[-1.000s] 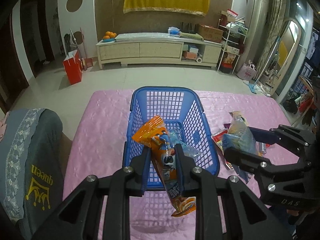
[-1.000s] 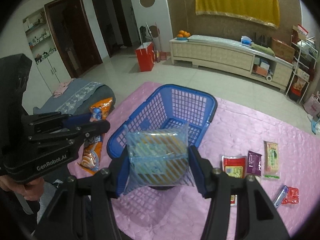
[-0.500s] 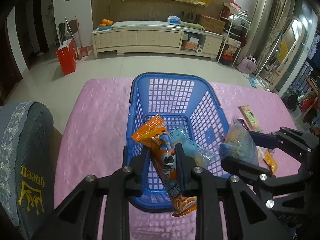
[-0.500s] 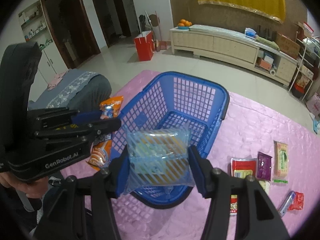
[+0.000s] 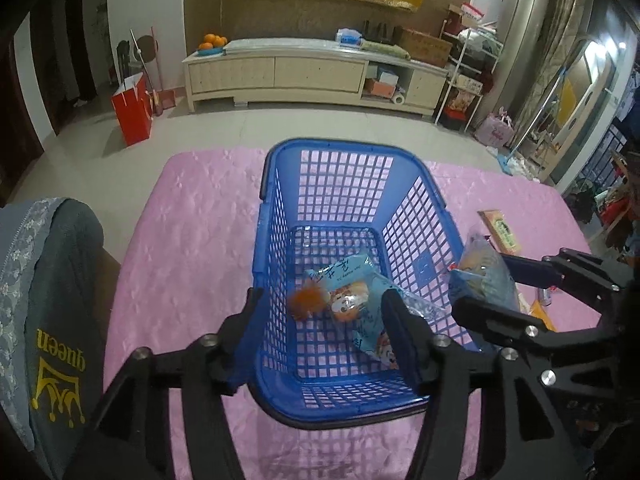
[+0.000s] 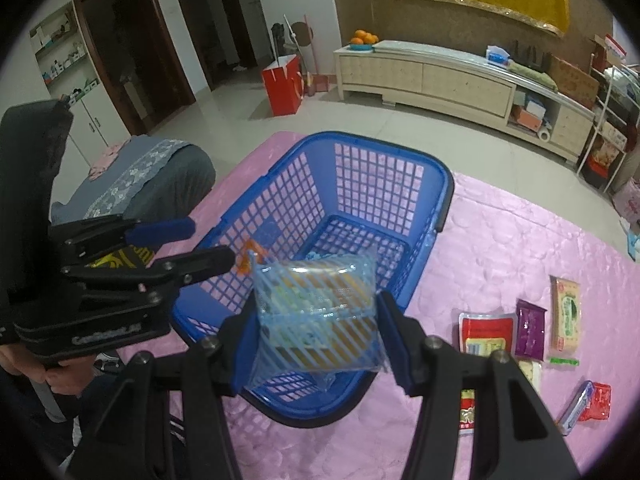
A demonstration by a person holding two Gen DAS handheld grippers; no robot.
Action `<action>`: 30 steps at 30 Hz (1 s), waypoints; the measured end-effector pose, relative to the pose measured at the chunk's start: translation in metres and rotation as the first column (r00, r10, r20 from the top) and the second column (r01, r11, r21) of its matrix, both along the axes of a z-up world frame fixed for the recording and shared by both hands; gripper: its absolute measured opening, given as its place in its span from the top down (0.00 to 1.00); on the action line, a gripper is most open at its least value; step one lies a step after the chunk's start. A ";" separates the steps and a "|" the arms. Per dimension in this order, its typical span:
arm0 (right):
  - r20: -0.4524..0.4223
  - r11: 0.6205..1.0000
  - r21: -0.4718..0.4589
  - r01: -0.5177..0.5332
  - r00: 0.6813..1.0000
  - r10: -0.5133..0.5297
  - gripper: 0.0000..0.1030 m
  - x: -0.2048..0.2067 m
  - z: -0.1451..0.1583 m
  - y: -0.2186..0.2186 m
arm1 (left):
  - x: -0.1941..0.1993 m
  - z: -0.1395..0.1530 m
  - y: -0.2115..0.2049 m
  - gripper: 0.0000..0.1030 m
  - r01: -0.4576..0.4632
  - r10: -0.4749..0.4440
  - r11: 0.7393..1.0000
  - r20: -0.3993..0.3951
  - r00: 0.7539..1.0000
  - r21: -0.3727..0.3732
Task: Organize snacks
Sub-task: 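Open the left gripper to drop the orange stick snack into the basket, then lower the clear striped bag into the basket and open the right gripper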
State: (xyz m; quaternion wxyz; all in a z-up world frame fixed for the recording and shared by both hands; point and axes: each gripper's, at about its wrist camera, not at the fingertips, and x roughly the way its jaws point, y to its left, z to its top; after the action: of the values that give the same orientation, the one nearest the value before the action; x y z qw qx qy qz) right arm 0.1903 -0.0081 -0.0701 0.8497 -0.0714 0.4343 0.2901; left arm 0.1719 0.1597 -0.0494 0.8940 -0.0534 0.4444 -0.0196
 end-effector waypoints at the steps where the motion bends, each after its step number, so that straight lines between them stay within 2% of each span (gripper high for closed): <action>1: 0.001 1.000 0.002 -0.001 1.000 0.001 0.42 0.000 0.001 0.000 | -0.003 0.003 0.001 0.45 -0.002 0.002 1.000 0.007 1.000 0.001; 6: 0.016 1.000 0.011 -0.013 1.000 0.013 0.42 -0.007 0.010 0.005 | -0.018 0.018 0.008 0.44 -0.015 0.015 1.000 0.043 0.999 0.006; 9: 0.020 1.000 0.015 -0.027 0.999 0.026 0.42 -0.011 0.013 0.011 | -0.027 0.025 0.013 0.37 -0.022 0.020 1.000 0.065 0.998 0.016; 12: 0.022 0.999 0.011 -0.042 0.999 0.042 0.42 -0.013 0.014 0.021 | -0.035 0.027 0.018 0.37 -0.031 0.029 0.999 0.073 0.997 0.026; 22: -0.004 0.997 -0.018 -0.078 0.997 0.078 0.42 -0.012 0.000 0.051 | -0.044 0.015 0.044 0.37 -0.091 0.091 0.996 0.058 0.994 0.003; 30: -0.051 0.997 -0.049 -0.052 0.997 0.050 0.41 -0.001 -0.018 0.057 | -0.047 0.003 0.056 0.37 -0.107 0.108 0.994 0.043 0.993 -0.018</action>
State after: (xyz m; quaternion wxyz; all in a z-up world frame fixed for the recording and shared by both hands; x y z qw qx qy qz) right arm 0.1891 0.0484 -0.0877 0.8289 -0.0968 0.4605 0.3024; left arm 0.1251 0.2156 -0.0464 0.9030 -0.0836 0.4209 0.0239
